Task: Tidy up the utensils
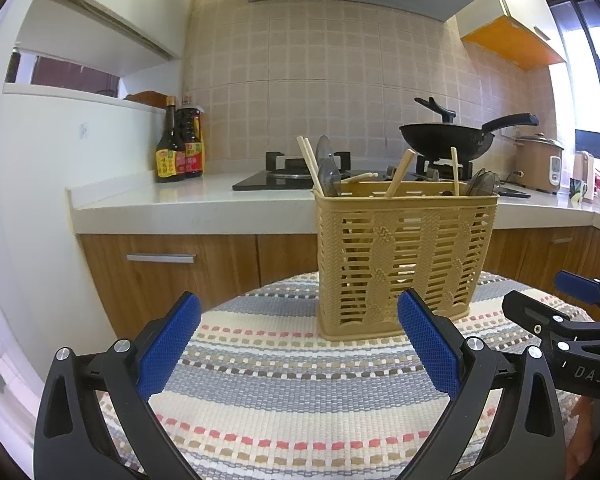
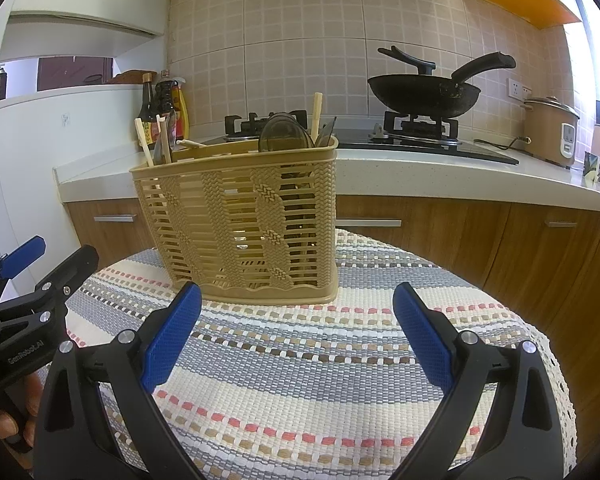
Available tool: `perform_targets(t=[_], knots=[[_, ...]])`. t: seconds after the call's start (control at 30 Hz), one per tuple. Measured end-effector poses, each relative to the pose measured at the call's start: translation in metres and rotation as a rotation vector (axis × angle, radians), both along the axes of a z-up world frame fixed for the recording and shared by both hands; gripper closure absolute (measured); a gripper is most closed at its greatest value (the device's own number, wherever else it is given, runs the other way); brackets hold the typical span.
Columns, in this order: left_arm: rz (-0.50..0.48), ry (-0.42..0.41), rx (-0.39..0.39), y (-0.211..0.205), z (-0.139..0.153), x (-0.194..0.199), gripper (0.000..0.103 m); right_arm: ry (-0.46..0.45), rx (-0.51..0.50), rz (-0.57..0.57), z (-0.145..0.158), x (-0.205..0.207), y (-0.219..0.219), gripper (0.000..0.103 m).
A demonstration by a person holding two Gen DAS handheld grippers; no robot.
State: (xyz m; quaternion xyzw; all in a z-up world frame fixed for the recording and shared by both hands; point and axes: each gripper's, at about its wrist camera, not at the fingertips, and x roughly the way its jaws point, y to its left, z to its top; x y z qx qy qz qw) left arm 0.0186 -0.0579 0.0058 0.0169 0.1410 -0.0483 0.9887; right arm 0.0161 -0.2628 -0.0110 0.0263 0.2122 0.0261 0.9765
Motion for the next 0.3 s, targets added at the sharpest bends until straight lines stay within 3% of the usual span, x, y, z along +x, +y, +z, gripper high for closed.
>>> perform_targets(t=[0.3], knots=[[-0.002, 0.015, -0.030, 0.0067, -0.0003, 0.0018, 0.008, 0.000, 0.001, 0.000, 0.0001, -0.0004, -0.0010, 0.011]])
